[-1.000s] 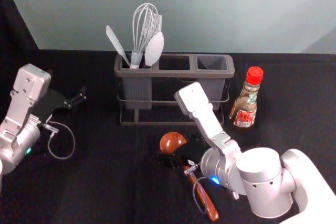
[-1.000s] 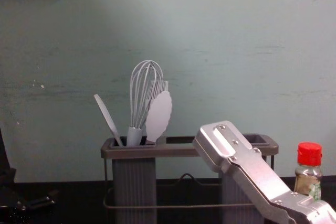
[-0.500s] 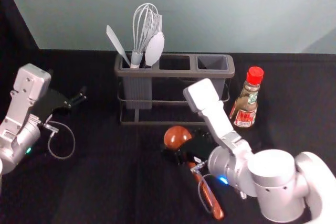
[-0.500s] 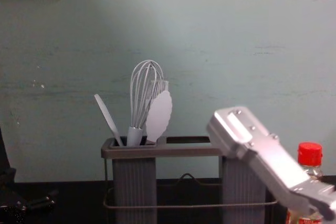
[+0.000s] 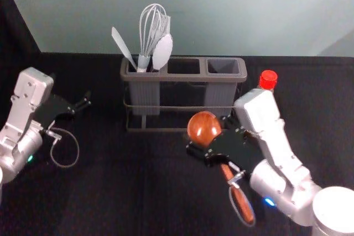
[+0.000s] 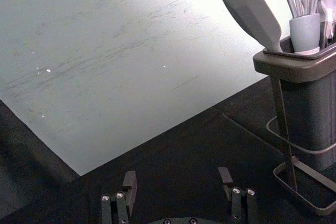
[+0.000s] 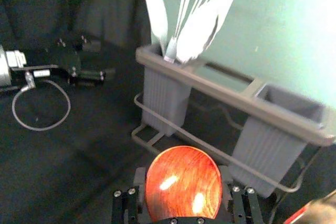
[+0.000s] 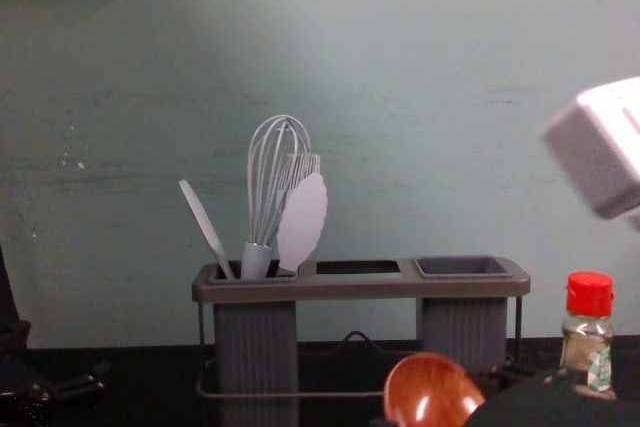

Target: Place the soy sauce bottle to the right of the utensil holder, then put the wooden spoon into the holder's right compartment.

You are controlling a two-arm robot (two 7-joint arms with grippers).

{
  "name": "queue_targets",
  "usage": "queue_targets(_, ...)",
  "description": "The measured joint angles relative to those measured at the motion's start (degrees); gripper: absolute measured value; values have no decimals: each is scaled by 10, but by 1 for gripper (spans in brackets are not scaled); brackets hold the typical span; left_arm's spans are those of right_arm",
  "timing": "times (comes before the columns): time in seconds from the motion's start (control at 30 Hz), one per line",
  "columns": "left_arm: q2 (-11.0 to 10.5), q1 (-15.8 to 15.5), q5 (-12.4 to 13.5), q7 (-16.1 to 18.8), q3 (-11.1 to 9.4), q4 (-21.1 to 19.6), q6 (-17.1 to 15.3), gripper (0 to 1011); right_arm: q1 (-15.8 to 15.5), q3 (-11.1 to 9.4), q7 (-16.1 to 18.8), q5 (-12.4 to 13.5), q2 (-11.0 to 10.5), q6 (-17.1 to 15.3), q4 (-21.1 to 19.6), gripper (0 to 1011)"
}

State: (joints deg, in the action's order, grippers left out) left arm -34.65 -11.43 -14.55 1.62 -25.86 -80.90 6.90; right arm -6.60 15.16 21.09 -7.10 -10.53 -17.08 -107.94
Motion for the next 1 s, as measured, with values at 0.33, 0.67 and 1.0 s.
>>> queue_targets(0.33, 0, 0, 0, 0, 0, 0, 0, 1011, -13, -20, 7, 34, -42, 130, 4, 840)
queue_targets(0.67, 0, 0, 0, 0, 0, 0, 0, 1011, -28, -34, -10, 58, -57, 248, 7, 840)
queue_targets(1.0, 0, 0, 0, 0, 0, 0, 0, 1011, -50, -44, -52, 70, -58, 344, 10, 840)
